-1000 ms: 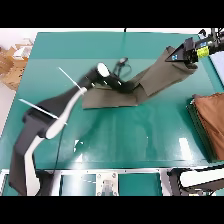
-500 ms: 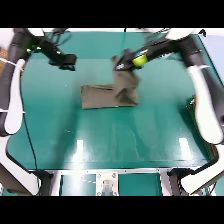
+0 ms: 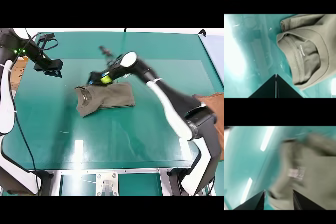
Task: Fold the shirts.
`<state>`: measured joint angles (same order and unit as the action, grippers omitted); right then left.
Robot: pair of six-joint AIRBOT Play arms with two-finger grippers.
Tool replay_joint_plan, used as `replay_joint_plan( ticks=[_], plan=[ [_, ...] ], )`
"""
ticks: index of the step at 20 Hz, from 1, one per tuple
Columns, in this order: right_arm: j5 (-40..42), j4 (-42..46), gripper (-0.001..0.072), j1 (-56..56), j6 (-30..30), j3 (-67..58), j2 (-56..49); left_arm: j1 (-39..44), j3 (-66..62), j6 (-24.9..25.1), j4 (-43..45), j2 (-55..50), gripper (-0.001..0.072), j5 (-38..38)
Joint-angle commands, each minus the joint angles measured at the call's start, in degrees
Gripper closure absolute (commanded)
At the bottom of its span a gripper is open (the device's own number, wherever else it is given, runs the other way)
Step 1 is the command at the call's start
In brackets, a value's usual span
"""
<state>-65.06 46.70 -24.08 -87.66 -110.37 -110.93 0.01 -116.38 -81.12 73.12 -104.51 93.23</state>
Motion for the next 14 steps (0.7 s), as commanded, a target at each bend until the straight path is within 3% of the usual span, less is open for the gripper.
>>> replay_joint_plan(
  ticks=[1,3,8,14],
  plan=[
    [-11.8,4.2,0.0275,12.9,-1.3,0.1,2.0,-0.2,0.3,0.6,0.3,0.0,0.0682,0.2],
    [-14.8,6.1,0.0140,20.2,-2.2,1.9,2.0,-0.2,0.3,0.5,0.7,0.0,0.0682,0.3],
    [-10.2,4.6,0.0140,26.6,-0.7,16.0,1.0,-0.2,0.3,-0.3,2.1,0.0,0.0682,0.2],
    [-4.9,-11.9,0.0147,19.2,6.4,22.0,-4.3,-0.2,0.3,-1.3,2.1,0.0,0.0682,0.3]
  ],
)
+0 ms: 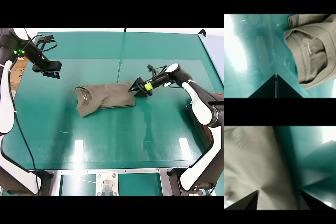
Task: Fold the shirts.
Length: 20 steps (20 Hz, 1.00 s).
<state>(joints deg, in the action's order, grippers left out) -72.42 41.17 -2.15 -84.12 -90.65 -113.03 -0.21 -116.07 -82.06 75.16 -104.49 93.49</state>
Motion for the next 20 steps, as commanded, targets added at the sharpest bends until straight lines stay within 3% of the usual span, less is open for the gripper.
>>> replay_joint_plan(
  ticks=[1,2,3,7,11,15,20],
  plan=[
    [2.9,-9.1,0.0268,-4.0,4.0,2.1,-2.3,0.0,0.0,-0.4,0.1,0.0,0.0682,0.2],
    [2.6,-12.4,0.0617,-4.8,5.2,1.0,-2.3,0.0,0.0,-0.4,0.1,0.0,0.0682,0.2],
    [1.7,-14.1,0.0678,-5.0,5.3,-1.0,-2.0,0.0,0.0,-0.4,0.1,0.0,0.0682,0.2],
    [-3.7,-11.6,0.0693,-0.3,1.0,-13.9,3.4,0.0,0.0,-0.4,0.1,0.0,0.0682,0.2],
    [-10.0,-3.0,0.0694,11.6,-6.9,-22.6,13.9,0.0,0.0,-0.4,0.1,0.0,0.0682,0.7],
    [-12.9,3.8,0.0694,28.1,-11.4,-24.1,22.8,0.0,0.0,-0.4,0.0,0.0,0.0682,0.6],
    [-19.6,7.1,0.0694,49.5,-11.9,-24.1,27.0,0.0,0.0,-0.4,-0.2,0.0,0.0682,0.4]
  ],
)
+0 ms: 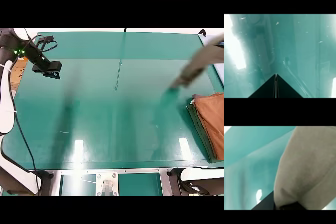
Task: Fold the shirts.
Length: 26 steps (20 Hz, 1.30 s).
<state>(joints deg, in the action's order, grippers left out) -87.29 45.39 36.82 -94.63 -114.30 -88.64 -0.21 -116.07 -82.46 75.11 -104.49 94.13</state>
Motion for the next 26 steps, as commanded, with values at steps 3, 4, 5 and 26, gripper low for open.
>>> replay_joint_plan(
  ticks=[3,4,5,26],
  plan=[
    [-11.2,11.7,0.0694,17.5,-3.7,-0.5,4.2,0.0,0.0,0.0,-0.3,0.0,0.0682,-0.2],
    [-13.5,15.8,0.0695,19.1,-4.8,-0.5,4.9,0.0,0.0,0.0,-0.4,0.0,0.0682,-0.2],
    [-15.9,19.5,0.0695,20.4,-5.5,-0.4,5.6,0.0,0.0,0.0,-0.5,0.0,0.0682,-0.1],
    [-9.1,45.6,0.0289,25.7,-8.9,42.7,15.8,0.0,0.0,0.6,-1.1,0.6,0.0682,-0.6]
  ],
)
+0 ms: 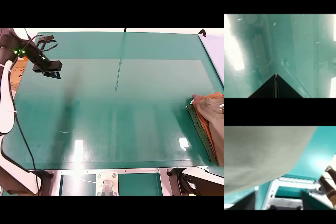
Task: Fold the shirts.
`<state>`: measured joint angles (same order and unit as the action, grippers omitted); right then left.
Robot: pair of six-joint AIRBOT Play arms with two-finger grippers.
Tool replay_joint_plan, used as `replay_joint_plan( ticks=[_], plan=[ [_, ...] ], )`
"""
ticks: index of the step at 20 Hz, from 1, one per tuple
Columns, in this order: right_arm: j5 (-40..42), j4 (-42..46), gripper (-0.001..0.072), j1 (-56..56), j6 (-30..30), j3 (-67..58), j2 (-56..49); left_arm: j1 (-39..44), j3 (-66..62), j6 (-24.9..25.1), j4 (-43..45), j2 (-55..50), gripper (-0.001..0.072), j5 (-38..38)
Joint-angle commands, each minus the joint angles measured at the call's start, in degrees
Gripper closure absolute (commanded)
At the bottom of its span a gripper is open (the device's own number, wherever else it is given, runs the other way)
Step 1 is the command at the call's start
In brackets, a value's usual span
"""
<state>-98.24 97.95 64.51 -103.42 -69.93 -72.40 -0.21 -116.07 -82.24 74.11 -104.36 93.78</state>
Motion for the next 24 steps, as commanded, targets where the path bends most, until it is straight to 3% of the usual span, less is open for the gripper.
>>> replay_joint_plan(
  ticks=[1,2,4,7,10,14,19,24],
  plan=[
    [3.2,-11.6,0.0570,-4.2,0.2,-4.7,-0.4,0.2,-0.1,0.3,-0.5,1.3,0.0683,-0.3],
    [4.7,-16.0,0.0693,-7.1,0.7,-7.5,-0.4,0.2,-0.2,0.3,-0.9,2.3,0.0683,-0.3],
    [8.8,-22.8,0.0693,-14.8,1.9,-11.5,0.2,0.2,0.1,-0.3,-1.9,5.0,0.0683,-0.3],
    [14.8,-24.3,0.0695,-29.2,3.4,-7.1,4.1,1.3,7.3,-1.4,-3.9,10.8,0.0683,-0.2],
    [21.3,-24.3,0.0695,-44.5,5.1,8.5,11.7,5.2,26.8,-1.4,-3.8,21.4,0.0683,-4.0],
    [32.9,-24.5,0.0694,-61.2,2.4,27.1,19.8,10.4,52.3,-5.2,-4.1,35.1,0.0683,-12.9],
    [33.3,-24.5,0.0694,-69.9,2.5,28.8,20.0,10.7,57.7,-6.0,-4.2,37.9,0.0682,-14.1],
    [33.3,-24.5,0.0693,-70.8,2.5,28.8,20.0,10.7,57.7,-6.0,-4.2,37.9,0.0682,-14.3]
  ],
)
